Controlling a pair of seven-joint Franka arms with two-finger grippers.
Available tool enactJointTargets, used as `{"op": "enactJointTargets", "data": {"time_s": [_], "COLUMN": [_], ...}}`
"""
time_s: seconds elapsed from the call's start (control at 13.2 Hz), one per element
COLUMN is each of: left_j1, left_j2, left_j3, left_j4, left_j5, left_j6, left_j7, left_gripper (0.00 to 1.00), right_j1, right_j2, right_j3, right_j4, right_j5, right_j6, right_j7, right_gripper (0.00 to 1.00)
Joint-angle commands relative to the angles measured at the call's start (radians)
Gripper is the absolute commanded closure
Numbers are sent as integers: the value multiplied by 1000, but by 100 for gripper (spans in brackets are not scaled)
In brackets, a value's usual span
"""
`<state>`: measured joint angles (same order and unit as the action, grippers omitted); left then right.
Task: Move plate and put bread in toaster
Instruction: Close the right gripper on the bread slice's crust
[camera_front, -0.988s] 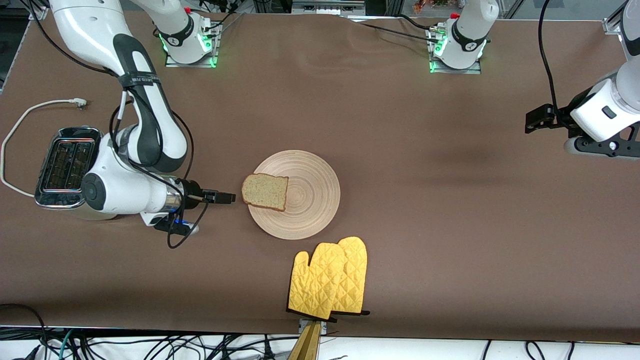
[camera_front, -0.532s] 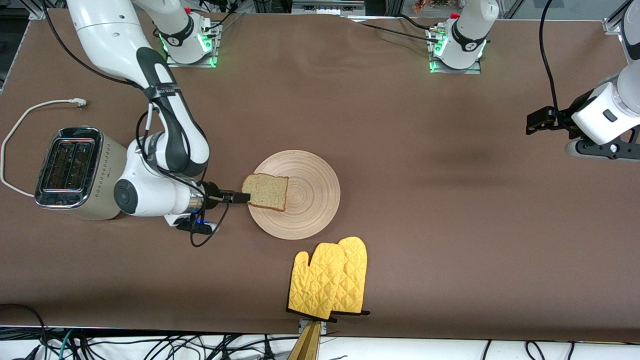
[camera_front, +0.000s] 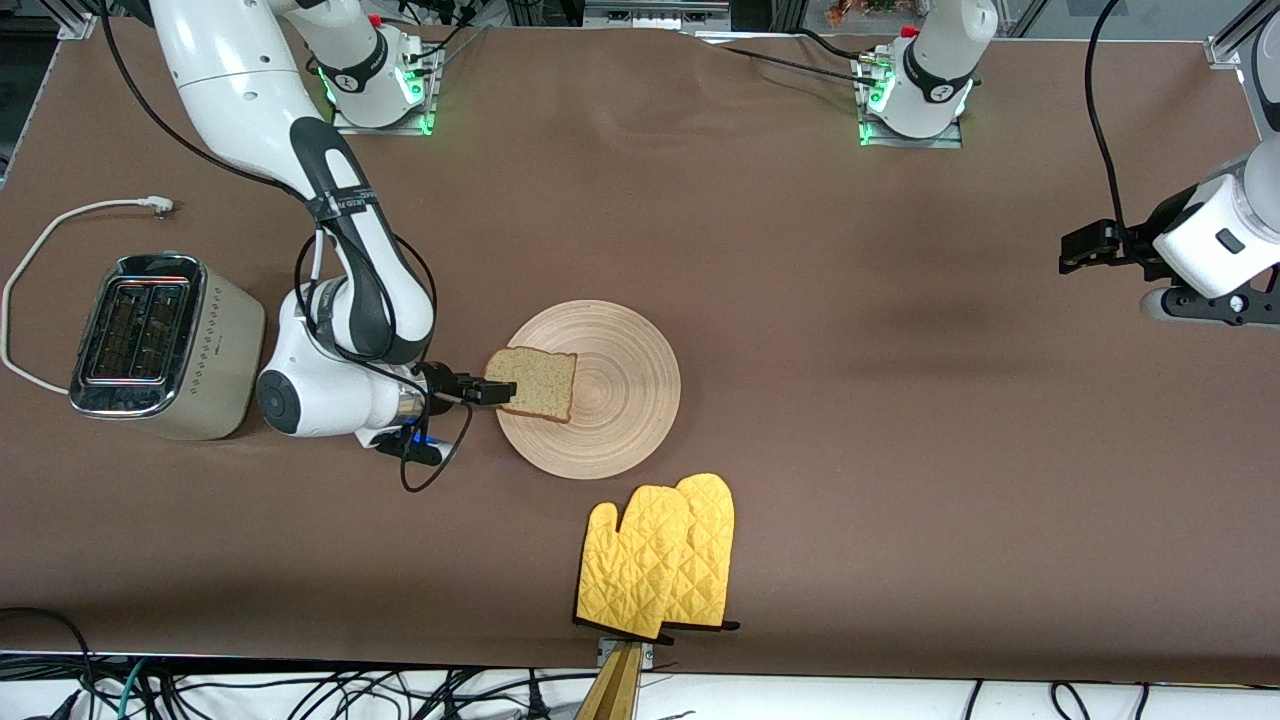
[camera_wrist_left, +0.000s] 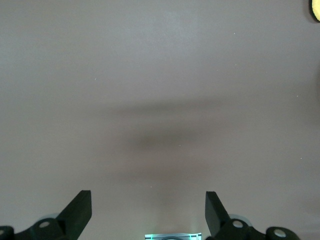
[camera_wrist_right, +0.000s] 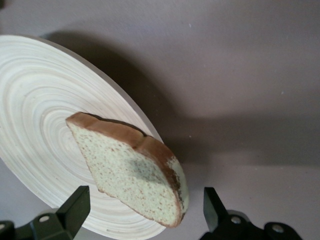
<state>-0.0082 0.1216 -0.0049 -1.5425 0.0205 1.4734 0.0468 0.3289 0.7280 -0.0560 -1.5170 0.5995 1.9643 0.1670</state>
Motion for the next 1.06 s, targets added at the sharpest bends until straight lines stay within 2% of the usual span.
{"op": "enactJointTargets", "data": {"time_s": [0.0, 0.68, 0.84, 0.99], "left_j1": [7, 7, 7, 7], "left_j2": [3, 6, 9, 9], "left_j3": [0, 0, 0, 0], "left_j4": [15, 15, 15, 15], "left_j5": [-22, -22, -22, -22], "left_j6": [-16, -16, -16, -16], "left_j7": [25, 25, 25, 25], "left_gripper": [0, 0, 0, 0], "right_j1": [-2, -1, 1, 1], "right_j2": [-10, -10, -10, -10], "right_j3": [1, 1, 1, 1], "right_j4": [-38, -74, -81, -83], "right_j5": [26, 26, 28, 28], "right_j6": [13, 19, 19, 18], "right_j7": [-6, -6, -6, -6], "right_gripper": [0, 1, 12, 48]}}
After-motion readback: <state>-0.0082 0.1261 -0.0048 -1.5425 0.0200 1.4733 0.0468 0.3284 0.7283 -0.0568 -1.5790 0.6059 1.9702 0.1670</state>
